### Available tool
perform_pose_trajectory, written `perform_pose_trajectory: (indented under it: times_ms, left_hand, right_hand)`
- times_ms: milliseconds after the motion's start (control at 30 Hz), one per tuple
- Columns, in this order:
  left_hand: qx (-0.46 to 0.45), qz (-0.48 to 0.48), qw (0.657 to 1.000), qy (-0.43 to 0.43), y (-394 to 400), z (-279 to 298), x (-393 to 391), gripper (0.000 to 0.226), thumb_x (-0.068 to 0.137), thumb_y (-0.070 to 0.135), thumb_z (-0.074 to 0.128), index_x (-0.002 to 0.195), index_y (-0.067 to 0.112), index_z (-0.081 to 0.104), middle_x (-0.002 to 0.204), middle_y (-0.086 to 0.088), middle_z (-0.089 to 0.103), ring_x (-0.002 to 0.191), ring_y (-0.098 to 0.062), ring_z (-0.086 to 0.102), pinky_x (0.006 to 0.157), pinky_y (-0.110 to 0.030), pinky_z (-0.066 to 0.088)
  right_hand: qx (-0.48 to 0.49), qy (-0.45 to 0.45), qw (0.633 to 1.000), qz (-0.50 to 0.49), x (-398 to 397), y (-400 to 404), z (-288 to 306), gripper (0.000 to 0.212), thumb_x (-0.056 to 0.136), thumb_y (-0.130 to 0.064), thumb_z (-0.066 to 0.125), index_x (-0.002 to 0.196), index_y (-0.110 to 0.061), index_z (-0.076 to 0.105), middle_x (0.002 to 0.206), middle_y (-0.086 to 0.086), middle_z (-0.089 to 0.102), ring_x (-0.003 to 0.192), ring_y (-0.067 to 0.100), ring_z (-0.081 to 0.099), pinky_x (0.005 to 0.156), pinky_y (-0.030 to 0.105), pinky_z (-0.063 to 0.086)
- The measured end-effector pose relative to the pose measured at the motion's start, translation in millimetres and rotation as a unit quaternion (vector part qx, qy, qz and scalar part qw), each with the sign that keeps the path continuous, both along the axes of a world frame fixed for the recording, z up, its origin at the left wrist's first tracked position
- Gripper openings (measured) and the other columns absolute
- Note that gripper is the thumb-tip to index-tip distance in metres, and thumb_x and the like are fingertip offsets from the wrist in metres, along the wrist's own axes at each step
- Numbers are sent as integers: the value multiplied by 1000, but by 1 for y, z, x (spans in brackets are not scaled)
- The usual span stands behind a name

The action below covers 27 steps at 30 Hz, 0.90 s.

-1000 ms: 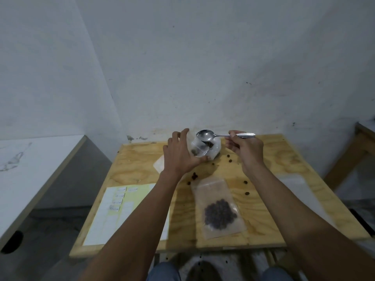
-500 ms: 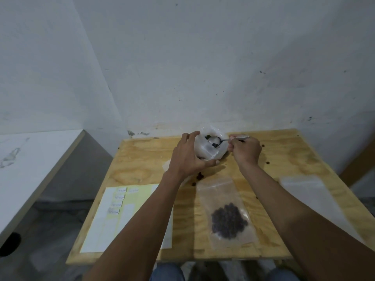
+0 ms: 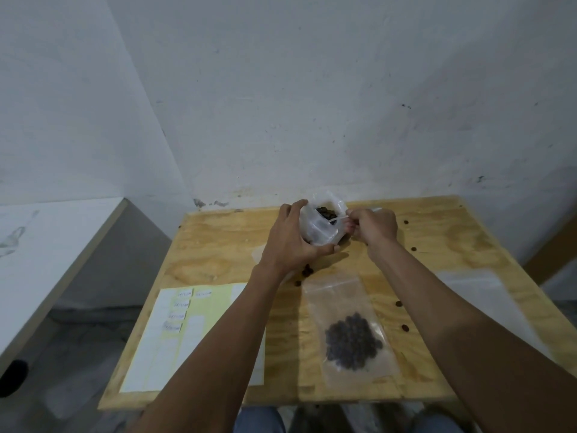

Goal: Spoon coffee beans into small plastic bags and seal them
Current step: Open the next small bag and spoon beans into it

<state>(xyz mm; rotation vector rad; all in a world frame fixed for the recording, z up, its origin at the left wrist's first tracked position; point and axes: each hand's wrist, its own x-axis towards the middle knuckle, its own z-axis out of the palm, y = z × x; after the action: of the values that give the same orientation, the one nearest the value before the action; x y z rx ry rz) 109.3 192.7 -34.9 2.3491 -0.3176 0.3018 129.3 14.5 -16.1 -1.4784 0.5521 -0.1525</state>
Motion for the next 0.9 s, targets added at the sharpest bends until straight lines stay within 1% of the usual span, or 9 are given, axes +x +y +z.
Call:
perform_pose_trajectory:
  times_ms: [67, 167, 267, 433, 500, 600, 733, 800, 900]
  left_hand:
    - [1, 3, 1000, -2, 2, 1, -2, 115, 56, 72, 84, 148, 21, 38, 134, 2, 45, 113, -12, 49, 89, -27, 44]
    - [17, 19, 1000, -11, 5, 4, -5, 118, 52, 83, 73, 146, 19, 40, 130, 1, 47, 112, -17, 52, 88, -34, 50]
    - [38, 34, 999, -14, 7, 7, -9, 121, 51, 86, 69, 146, 18, 41, 131, -3, 49, 112, -21, 54, 87, -39, 53]
    - [58, 73, 996, -8, 6, 15, -17, 124, 48, 90, 63, 147, 19, 40, 132, -4, 50, 115, -24, 55, 88, -43, 53]
    - [60, 84, 995, -8, 5, 19, -19, 124, 48, 90, 62, 147, 20, 39, 131, -4, 49, 113, -25, 56, 87, -45, 53]
    - [50, 86, 995, -17, 1, 26, -21, 123, 47, 90, 60, 145, 18, 41, 129, -5, 50, 110, -27, 57, 86, -48, 54]
    - [27, 77, 996, -29, -10, 33, -27, 121, 47, 89, 60, 143, 19, 43, 127, -3, 51, 105, -24, 58, 86, -46, 53]
    - [25, 76, 996, -31, -11, 33, -28, 122, 47, 91, 60, 144, 19, 43, 127, -3, 51, 104, -24, 59, 86, -48, 53]
    - [31, 80, 996, -28, -6, 31, -29, 125, 47, 92, 60, 145, 19, 42, 130, -4, 51, 106, -25, 59, 88, -48, 53]
  right_hand:
    - [17, -7, 1000, -24, -2, -1, 2, 9, 86, -2, 70, 77, -2, 73, 65, 11, 71, 51, 16, 65, 66, 31, 61]
    - [39, -22, 998, -34, -3, -4, 8, 6, 87, 1, 69, 83, 1, 74, 70, 12, 72, 51, 16, 66, 57, 24, 59]
    - [51, -35, 997, -36, -5, -8, 16, 7, 86, 1, 70, 80, 1, 72, 70, 13, 72, 50, 16, 66, 65, 30, 61]
    - [78, -57, 995, -27, -12, -14, 33, 5, 85, 1, 72, 80, 3, 71, 71, 15, 72, 51, 17, 66, 57, 24, 57]
    - [85, -68, 994, -12, -16, -15, 39, 5, 85, 0, 72, 82, 4, 71, 72, 16, 73, 53, 18, 66, 58, 25, 57]
    - [68, -74, 995, 23, -23, -14, 42, 7, 85, 0, 72, 86, 6, 72, 72, 16, 73, 56, 19, 68, 61, 27, 58]
    - [-1, -82, 992, 99, -32, -6, 41, 8, 86, -2, 72, 87, 6, 74, 77, 20, 75, 60, 21, 68, 66, 33, 62]
    - [-37, -98, 986, 127, -36, -4, 43, 8, 88, -3, 73, 90, 4, 75, 80, 21, 75, 64, 21, 70, 67, 32, 63]
    - [-38, -138, 981, 131, -41, -4, 48, 5, 90, -5, 74, 90, -1, 75, 78, 16, 74, 66, 19, 70, 67, 30, 63]
